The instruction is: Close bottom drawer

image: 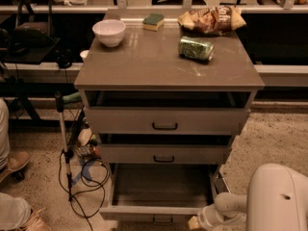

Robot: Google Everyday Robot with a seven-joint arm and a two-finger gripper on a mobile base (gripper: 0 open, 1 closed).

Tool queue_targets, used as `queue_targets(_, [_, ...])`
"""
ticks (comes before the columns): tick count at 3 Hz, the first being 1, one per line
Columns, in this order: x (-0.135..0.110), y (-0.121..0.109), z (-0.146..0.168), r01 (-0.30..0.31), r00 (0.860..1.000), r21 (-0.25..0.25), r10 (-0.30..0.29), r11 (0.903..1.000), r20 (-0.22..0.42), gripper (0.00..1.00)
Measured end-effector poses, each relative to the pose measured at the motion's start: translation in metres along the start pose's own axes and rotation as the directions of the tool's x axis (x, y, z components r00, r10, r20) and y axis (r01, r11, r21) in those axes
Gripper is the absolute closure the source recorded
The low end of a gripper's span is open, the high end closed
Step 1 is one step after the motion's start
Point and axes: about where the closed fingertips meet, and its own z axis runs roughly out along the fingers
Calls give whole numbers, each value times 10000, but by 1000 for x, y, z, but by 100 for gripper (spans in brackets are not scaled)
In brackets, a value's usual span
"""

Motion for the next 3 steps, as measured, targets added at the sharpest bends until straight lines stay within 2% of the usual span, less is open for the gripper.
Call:
queue_targets(1, [-30,-11,2,90,9952,271,-116,9996,969,100])
queue_targets(2, [-30,-11,2,90,9952,271,-116,9996,969,100])
queue_targets(3, [-62,-13,18,258,9883,465,-325,9986,1487,100])
